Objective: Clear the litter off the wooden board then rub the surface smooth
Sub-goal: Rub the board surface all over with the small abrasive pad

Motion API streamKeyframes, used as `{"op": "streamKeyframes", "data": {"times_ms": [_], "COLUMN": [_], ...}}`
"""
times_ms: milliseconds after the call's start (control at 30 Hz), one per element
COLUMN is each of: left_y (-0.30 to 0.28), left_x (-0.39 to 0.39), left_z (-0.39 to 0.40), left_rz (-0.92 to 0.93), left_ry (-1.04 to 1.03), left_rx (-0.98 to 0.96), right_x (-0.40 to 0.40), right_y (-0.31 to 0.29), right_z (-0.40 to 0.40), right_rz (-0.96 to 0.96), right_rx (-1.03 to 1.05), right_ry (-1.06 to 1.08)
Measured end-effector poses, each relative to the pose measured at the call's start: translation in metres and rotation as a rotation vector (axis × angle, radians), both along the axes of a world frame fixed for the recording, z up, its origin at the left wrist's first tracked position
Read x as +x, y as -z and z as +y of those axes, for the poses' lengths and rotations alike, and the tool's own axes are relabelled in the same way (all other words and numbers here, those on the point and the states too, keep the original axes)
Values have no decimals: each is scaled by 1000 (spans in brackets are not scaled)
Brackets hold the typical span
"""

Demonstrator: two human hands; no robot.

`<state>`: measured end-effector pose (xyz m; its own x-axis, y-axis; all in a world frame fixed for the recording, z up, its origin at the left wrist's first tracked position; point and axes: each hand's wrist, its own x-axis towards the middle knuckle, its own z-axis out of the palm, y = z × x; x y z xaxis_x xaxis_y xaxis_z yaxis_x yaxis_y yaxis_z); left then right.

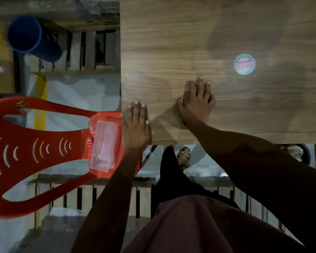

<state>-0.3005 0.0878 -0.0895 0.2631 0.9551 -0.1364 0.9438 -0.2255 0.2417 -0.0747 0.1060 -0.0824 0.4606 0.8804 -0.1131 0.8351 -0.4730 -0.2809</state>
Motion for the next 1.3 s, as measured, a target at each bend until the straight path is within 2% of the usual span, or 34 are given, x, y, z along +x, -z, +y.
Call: {"op": "streamKeyframes", "data": {"times_ms": [167,233,333,400,567,700,767,900,967,1067,1233,1300], "left_y": [3,1,-1,-2,6,6,2,-1,0,-1,-3,-3], "left_x": [8,2,-10,-14,1,8,7,2,0,4,28,37], "left_z": [-46,-40,-22,-17,-51,-56,-44,-7,2,5,19,31], "left_rz": [-24,-17,-23,-6,70,20,0,-32,-12,5,-61,-77], "left_ry": [179,89,-167,-219,152,185,129,-227,-273,-195,87,115], "left_rx": [-41,-15,-19,-21,-16,-31,-29,-12,-11,-4,-47,-34], "right_x": [0,-1,0,0,0,0,0,0,1,0,0,-1], "right_y": [1,1,1,2,1,-1,-1,-1,-1,-2,-3,-3], "right_z": [0,0,0,0,0,1,1,0,1,2,4,4], "right_rz": [-11,-14,-7,-17,-15,-14,-3,-34,-39,-43,-36,-34], "right_rx": [-3,-2,7,9,11,6,0,9,2,-6,-27,-39], "right_ry": [5,6,8,5,1,1,-1,0,-5,1,7,5]}}
